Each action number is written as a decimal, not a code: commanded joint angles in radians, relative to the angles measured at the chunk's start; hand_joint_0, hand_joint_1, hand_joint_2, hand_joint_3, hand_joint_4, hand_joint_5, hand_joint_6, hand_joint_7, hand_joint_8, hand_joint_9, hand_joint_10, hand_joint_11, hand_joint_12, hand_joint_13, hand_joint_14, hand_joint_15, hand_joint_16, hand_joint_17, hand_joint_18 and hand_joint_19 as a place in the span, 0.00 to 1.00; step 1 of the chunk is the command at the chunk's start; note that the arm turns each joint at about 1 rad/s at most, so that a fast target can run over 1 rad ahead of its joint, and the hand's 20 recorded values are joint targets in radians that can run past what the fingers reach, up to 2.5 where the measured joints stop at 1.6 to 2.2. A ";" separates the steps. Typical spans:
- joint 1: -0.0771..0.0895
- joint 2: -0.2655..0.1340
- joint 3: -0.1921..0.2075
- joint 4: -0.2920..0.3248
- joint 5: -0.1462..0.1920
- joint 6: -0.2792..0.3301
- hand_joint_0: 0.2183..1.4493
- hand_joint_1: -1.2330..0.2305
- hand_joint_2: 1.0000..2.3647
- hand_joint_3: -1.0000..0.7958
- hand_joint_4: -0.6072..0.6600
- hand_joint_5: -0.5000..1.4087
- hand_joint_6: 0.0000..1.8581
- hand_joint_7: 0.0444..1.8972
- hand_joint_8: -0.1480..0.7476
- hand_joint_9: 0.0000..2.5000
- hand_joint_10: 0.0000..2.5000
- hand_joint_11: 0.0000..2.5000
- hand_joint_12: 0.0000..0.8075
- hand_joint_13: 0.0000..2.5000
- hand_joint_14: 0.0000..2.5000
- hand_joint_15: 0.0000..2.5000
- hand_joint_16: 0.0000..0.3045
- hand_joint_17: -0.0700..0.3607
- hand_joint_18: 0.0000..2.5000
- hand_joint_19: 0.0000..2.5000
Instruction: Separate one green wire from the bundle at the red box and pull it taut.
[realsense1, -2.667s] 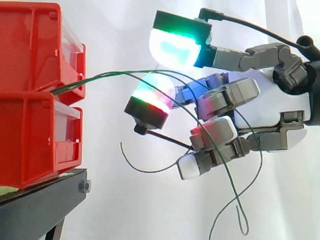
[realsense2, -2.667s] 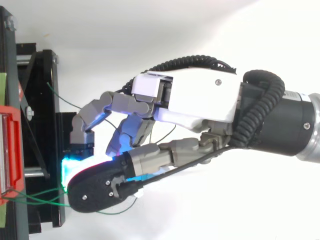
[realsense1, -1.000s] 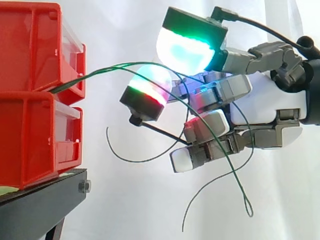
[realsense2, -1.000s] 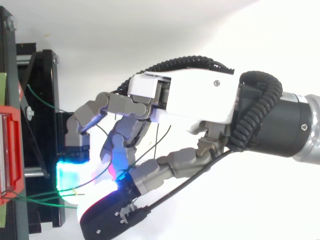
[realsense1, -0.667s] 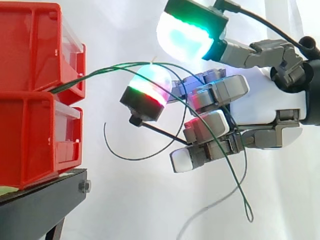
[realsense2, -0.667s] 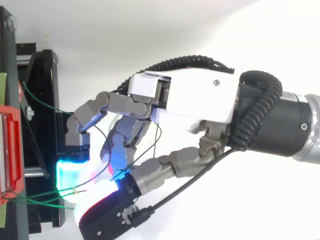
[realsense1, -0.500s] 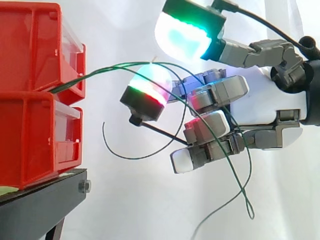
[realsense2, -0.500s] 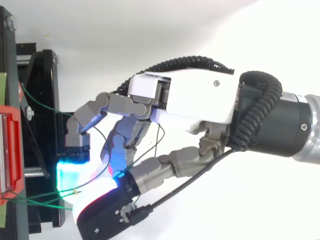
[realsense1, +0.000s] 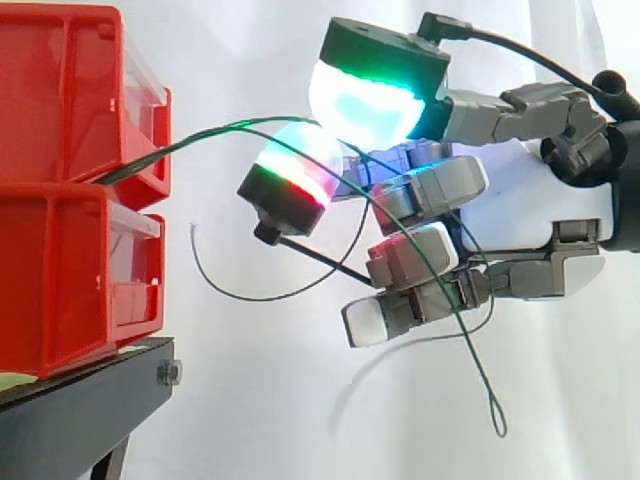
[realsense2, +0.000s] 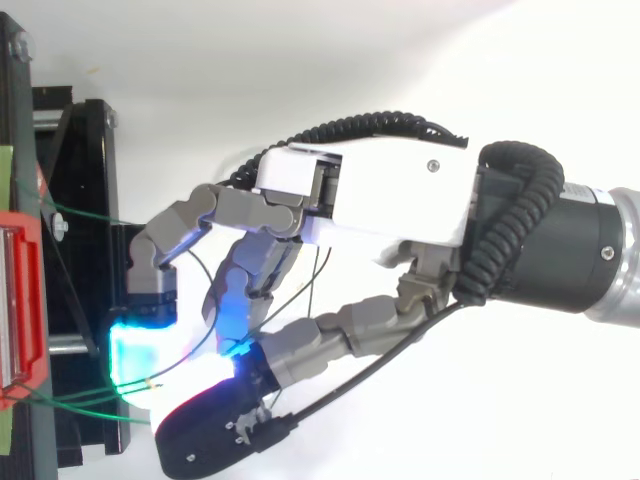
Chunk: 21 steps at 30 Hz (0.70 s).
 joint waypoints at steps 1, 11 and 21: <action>-0.002 0.000 -0.001 0.000 -0.002 0.000 0.42 0.24 0.01 0.33 0.54 0.15 0.50 0.46 0.43 0.46 0.15 0.67 0.43 0.46 0.01 0.40 0.17 0.43 0.32 0.20; -0.001 0.000 -0.001 0.012 -0.002 0.000 0.30 0.27 0.00 0.28 0.56 0.15 0.50 0.46 0.45 0.48 0.11 0.67 0.44 0.46 0.01 0.40 0.17 0.43 0.31 0.21; -0.001 0.000 -0.002 0.017 -0.003 -0.002 0.27 0.42 0.00 0.29 0.58 0.15 0.49 0.47 0.45 0.50 0.10 0.67 0.46 0.47 0.01 0.40 0.18 0.45 0.33 0.23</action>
